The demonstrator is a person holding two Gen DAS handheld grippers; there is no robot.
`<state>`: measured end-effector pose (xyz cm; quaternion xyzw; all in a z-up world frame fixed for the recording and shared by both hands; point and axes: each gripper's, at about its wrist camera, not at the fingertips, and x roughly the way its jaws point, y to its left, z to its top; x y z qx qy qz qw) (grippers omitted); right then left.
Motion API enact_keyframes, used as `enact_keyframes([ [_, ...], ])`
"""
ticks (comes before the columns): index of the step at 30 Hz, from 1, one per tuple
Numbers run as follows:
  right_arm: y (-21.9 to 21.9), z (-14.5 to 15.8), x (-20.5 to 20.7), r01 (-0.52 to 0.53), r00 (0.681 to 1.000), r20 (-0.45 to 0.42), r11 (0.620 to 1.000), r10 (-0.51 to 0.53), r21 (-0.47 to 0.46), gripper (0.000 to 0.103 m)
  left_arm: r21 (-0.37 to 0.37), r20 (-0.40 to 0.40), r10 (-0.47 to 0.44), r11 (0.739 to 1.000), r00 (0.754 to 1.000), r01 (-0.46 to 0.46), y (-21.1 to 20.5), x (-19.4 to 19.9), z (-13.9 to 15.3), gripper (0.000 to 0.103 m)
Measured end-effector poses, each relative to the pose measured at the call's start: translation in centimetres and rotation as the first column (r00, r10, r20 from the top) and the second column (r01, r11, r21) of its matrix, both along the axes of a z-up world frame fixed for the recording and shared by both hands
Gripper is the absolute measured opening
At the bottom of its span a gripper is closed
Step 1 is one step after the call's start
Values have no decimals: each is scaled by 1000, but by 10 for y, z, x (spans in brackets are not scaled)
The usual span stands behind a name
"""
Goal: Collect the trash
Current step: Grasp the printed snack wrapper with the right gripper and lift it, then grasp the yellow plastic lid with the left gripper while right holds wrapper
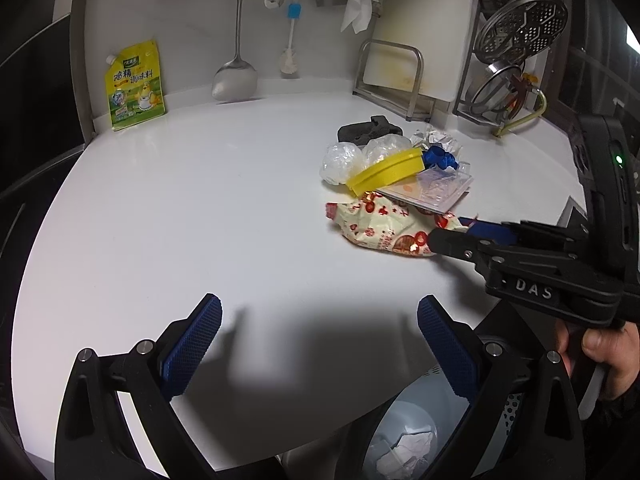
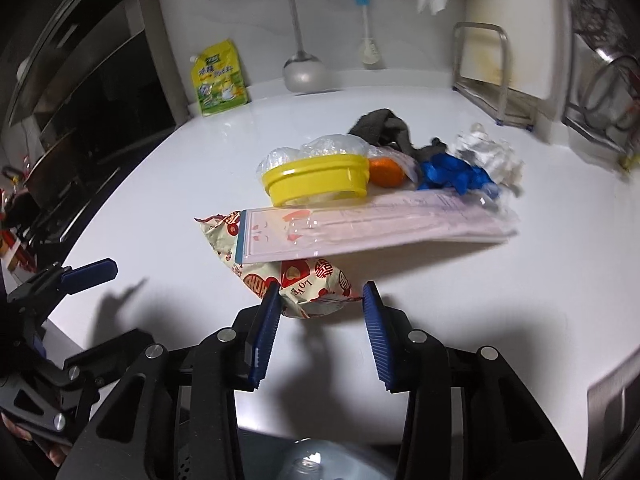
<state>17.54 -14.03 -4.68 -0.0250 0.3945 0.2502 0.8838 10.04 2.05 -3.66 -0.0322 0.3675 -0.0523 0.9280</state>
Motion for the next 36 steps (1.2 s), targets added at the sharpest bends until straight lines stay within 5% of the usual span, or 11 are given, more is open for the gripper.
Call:
enact_keyframes([
  [14, -89, -3, -75, 255, 967, -29, 957, -254, 140, 40, -32, 9, 0, 999, 1000, 0, -7, 2, 7, 96],
  [25, -152, 5, -115, 475, 876, 2, 865, -482, 164, 40, -41, 11, 5, 999, 1000, -5, -28, 20, 11, 96],
  [36, -181, 9, -110, 520, 845, -1, 821, -535, 237, 40, -44, -15, 38, 998, 999, -39, -40, 60, 10, 96],
])
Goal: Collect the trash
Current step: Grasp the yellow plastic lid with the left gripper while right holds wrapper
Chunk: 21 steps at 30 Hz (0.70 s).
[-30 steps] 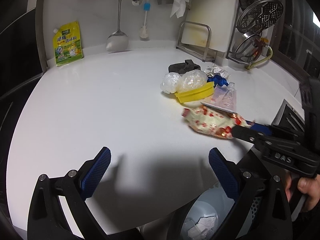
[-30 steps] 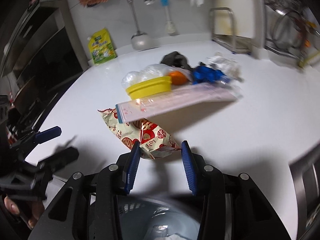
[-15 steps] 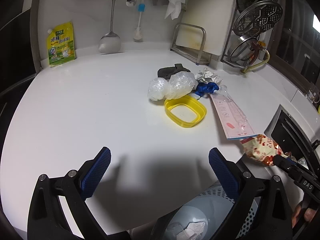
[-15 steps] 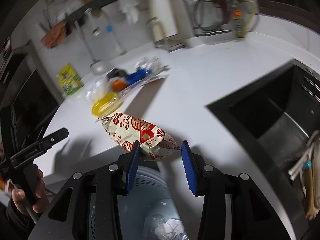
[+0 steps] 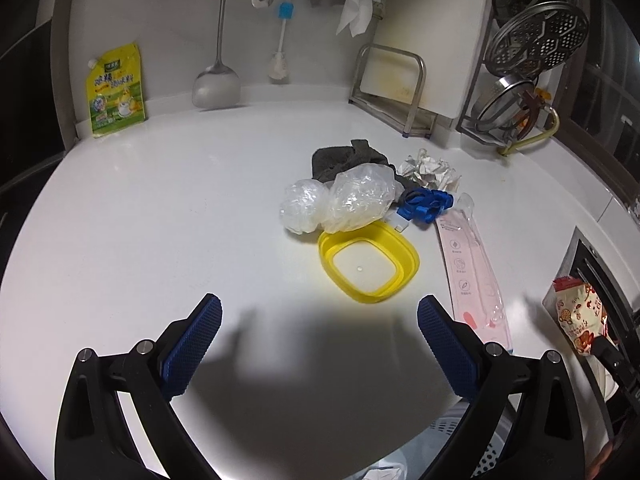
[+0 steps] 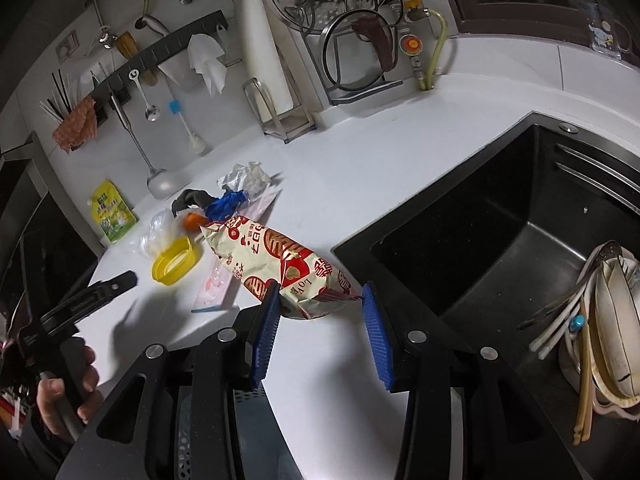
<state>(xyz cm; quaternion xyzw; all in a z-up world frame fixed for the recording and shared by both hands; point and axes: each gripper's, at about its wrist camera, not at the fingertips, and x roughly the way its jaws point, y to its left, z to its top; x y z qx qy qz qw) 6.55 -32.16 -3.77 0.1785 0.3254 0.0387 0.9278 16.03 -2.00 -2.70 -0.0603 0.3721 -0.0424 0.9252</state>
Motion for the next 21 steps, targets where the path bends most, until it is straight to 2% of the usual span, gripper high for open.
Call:
enact_keyframes([
  [10, -9, -3, 2, -22, 1000, 22, 998, 21, 65, 40, 9, -95, 2, 1000, 995, -2, -37, 35, -16, 96],
  [14, -8, -2, 1, -33, 999, 30, 997, 31, 71, 40, 36, -144, 33, 999, 989, -28, -46, 50, -24, 96],
  [21, -7, -1, -1, -47, 998, 49, 996, 44, 74, 40, 115, -138, 72, 992, 988, -56, -58, 61, -27, 95],
])
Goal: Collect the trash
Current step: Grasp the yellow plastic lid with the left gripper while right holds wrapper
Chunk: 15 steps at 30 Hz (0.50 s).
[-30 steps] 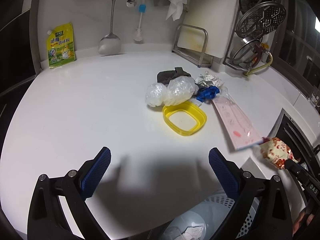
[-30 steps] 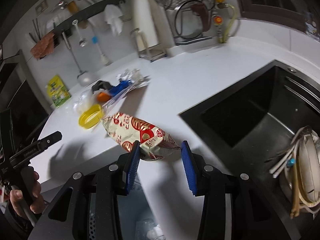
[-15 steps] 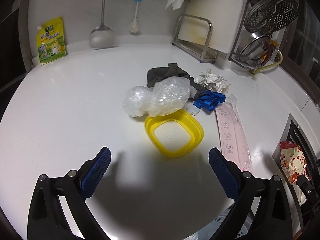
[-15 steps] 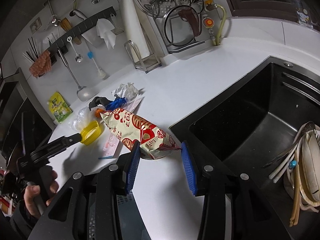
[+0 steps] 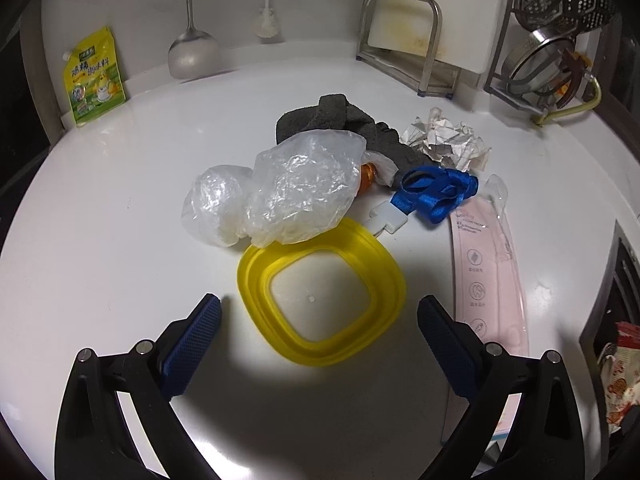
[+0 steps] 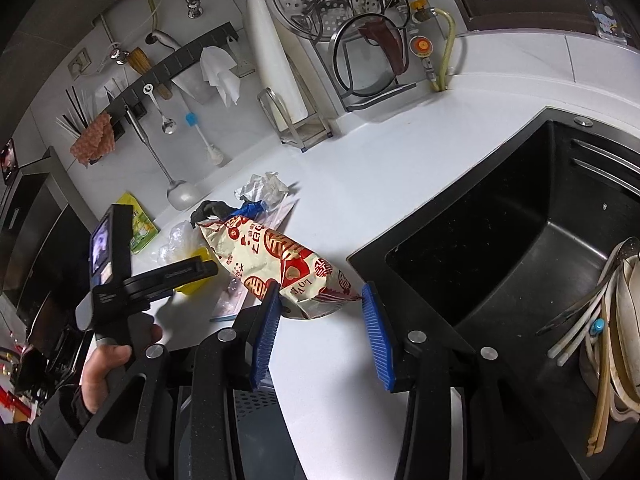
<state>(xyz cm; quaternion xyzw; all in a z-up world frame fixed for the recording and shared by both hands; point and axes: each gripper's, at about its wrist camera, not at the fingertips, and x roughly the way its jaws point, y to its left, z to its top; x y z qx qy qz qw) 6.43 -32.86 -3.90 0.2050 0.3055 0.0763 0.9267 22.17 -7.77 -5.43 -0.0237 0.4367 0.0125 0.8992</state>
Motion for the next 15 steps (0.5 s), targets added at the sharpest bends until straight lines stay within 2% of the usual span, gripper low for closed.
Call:
enact_keyframes([
  [3, 3, 1, -1, -11, 1000, 7, 1000, 11, -11, 40, 35, 32, -7, 999, 999, 6, -3, -1, 0, 87],
  [5, 4, 1, -2, -16, 1000, 14, 1000, 16, -16, 40, 38, 52, -24, 999, 998, 22, -4, -5, 2, 74],
  [15, -3, 3, -6, -33, 999, 44, 999, 32, 39, 40, 39, 87, -62, 997, 994, 59, 1, -32, 10, 73],
])
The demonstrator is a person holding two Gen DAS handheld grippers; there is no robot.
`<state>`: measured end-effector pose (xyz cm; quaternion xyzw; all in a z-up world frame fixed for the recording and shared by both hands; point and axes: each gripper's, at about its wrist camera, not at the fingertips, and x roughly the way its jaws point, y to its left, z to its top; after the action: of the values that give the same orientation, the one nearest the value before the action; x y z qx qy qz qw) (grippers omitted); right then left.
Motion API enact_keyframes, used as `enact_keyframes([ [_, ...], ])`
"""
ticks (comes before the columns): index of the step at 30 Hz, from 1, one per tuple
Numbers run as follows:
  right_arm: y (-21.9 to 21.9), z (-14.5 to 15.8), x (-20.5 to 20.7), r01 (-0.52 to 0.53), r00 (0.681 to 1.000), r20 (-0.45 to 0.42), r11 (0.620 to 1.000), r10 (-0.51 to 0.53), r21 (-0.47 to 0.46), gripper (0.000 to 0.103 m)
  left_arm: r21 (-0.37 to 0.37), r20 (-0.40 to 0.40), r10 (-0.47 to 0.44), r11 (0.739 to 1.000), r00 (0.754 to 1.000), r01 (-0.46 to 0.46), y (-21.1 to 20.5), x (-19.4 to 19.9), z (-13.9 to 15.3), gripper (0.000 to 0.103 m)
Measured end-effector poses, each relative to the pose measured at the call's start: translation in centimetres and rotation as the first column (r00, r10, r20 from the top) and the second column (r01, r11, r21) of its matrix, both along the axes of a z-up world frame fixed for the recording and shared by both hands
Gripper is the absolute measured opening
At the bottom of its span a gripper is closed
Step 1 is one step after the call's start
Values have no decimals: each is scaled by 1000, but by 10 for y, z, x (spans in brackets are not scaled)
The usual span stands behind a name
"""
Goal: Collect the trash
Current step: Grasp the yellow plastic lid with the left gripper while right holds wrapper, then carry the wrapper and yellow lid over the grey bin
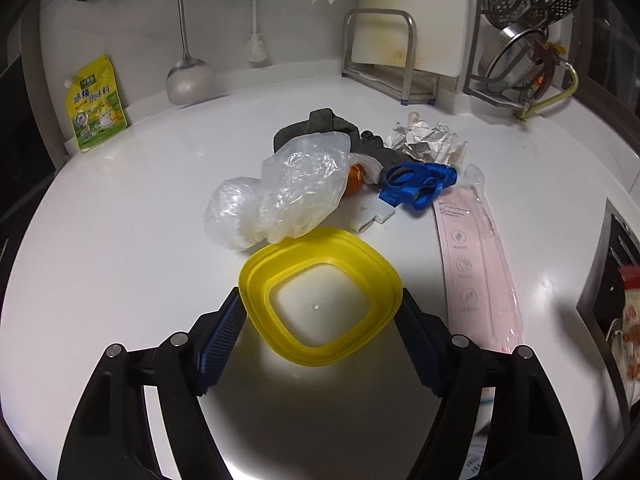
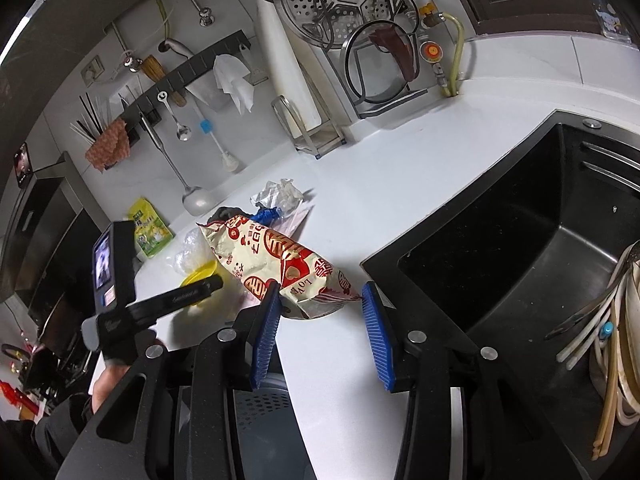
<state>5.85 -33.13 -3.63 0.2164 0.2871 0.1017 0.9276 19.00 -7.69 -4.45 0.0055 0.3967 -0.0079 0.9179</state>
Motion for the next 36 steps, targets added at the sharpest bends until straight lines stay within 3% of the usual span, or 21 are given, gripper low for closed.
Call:
enact_keyframes([
  [8, 4, 2, -2, -5, 1000, 7, 1000, 5, -15, 40, 27, 58, -56, 998, 997, 54, 12, -53, 21, 73],
  [19, 20, 4, -12, -7, 1000, -4, 994, 7, -108, 40, 53, 107, -119, 992, 987, 114, 35, -130, 28, 73],
  [24, 31, 5, -46, 2, 1000, 7, 997, -1, -76, 40, 62, 114, -158, 987, 981, 151, 37, -154, 23, 73],
  [32, 67, -2, -101, -13, 1000, -19, 995, 11, -101, 40, 59, 106, -207, 978, 973, 202, 35, -182, 8, 73],
  [36, 80, -8, -119, -8, 999, -49, 984, -1, -180, 40, 64, 114, -229, 973, 967, 223, 33, -196, 4, 73],
])
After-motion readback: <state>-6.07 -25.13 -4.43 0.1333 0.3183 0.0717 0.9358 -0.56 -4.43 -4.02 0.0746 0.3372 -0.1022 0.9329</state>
